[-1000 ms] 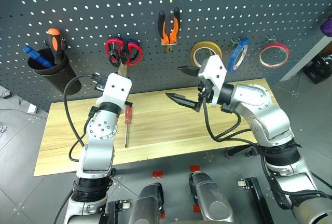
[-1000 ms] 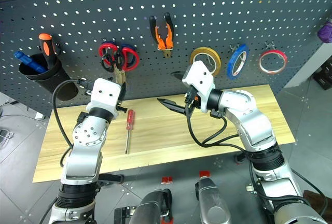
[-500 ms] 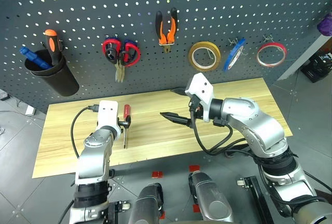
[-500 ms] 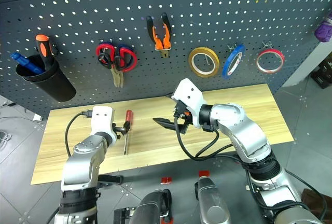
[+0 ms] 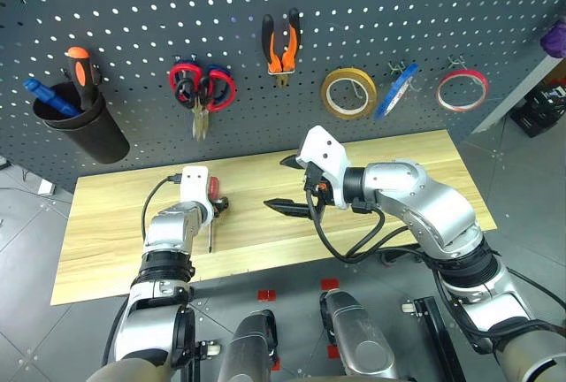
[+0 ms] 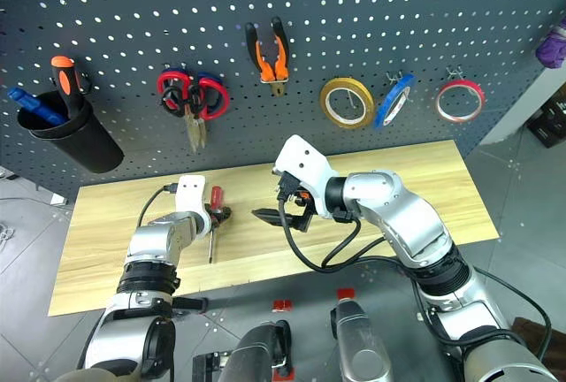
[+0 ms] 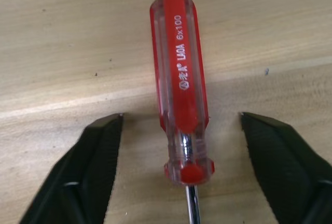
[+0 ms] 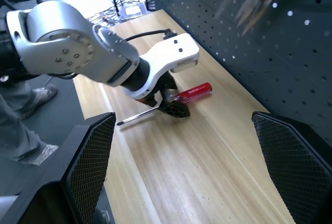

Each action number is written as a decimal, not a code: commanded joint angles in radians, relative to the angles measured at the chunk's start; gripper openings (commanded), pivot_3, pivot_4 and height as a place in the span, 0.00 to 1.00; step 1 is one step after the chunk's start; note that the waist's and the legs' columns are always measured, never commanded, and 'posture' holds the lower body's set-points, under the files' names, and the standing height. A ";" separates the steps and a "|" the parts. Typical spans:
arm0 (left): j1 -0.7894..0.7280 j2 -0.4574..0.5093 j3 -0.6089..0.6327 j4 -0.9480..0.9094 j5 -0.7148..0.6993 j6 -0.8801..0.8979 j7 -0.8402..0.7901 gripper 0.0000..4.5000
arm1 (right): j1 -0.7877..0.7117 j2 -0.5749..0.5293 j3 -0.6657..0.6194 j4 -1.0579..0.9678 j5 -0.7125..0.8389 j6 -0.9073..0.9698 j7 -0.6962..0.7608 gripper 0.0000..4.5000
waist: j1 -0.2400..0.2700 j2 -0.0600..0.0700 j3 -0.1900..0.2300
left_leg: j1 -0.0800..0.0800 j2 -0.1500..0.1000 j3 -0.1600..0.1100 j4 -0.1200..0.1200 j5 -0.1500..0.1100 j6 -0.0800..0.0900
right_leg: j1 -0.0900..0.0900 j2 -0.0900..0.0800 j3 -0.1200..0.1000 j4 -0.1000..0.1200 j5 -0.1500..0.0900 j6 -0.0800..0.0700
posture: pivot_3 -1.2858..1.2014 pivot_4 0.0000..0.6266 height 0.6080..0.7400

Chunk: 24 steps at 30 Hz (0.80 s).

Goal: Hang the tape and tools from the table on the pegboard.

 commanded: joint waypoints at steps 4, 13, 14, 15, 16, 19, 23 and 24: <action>0.031 0.038 -0.008 -0.003 -0.015 -0.035 -0.025 0.35 | -0.022 -0.011 0.004 -0.016 -0.006 -0.045 0.024 1.00 | -0.001 0.000 0.000 | 0.000 0.000 0.000 0.000 0.000 0.000 | 0.000 0.000 0.000 0.000 0.000 0.000 | 0.38 0.46 1.00; 0.404 0.127 0.058 -0.627 -0.075 -0.015 -0.097 0.20 | -0.028 -0.019 -0.010 0.003 -0.036 -0.132 0.028 1.00 | -0.012 -0.002 -0.005 | -0.007 0.000 0.002 -0.001 0.002 -0.006 | -0.011 0.000 0.001 0.002 0.000 0.000 | 0.39 0.35 1.00; 0.438 0.129 0.075 -0.689 -0.090 -0.002 -0.098 0.20 | -0.027 -0.019 -0.011 0.006 -0.038 -0.146 0.029 1.00 | -0.009 -0.002 -0.006 | -0.009 0.000 0.002 0.000 0.003 -0.006 | -0.014 0.000 0.001 0.002 0.000 0.000 | 0.40 0.35 1.00; 0.474 0.133 0.100 -0.752 -0.103 0.000 -0.099 0.20 | -0.025 -0.018 -0.013 0.009 -0.040 -0.162 0.030 1.00 | -0.006 -0.003 -0.008 | -0.010 0.000 0.002 0.000 0.003 -0.006 | -0.015 0.000 0.001 0.003 0.000 -0.001 | 0.40 0.34 1.00; 0.501 0.136 0.128 -0.808 -0.117 -0.004 -0.099 0.20 | -0.024 -0.018 -0.015 0.011 -0.040 -0.178 0.031 1.00 | -0.003 -0.002 -0.010 | -0.010 0.000 0.002 0.000 0.003 -0.006 | -0.015 0.000 0.001 0.003 0.000 -0.001 | 0.40 0.33 1.00; 0.546 0.132 0.223 -0.974 -0.151 -0.104 -0.092 0.20 | -0.018 -0.012 -0.026 0.011 -0.039 -0.236 0.040 1.00 | 0.003 -0.004 -0.016 | -0.011 0.000 0.002 0.000 0.003 -0.006 | -0.015 0.000 0.001 0.003 0.001 -0.001 | 0.41 0.31 1.00; 0.457 0.168 0.348 -1.114 -0.196 -0.241 -0.066 0.20 | -0.023 0.015 -0.040 0.015 -0.018 -0.289 0.050 1.00 | 0.018 -0.007 -0.022 | -0.011 0.000 0.002 0.000 0.003 -0.006 | -0.015 0.000 0.000 0.002 0.001 -0.002 | 0.43 0.30 1.00; 0.407 0.193 0.369 -1.119 -0.204 -0.246 -0.056 0.20 | -0.029 0.025 -0.041 0.020 -0.014 -0.297 0.052 1.00 | 0.026 -0.008 -0.022 | -0.011 0.000 0.002 0.001 0.003 -0.006 | -0.015 0.000 0.000 0.003 0.001 -0.002 | 0.43 0.30 1.00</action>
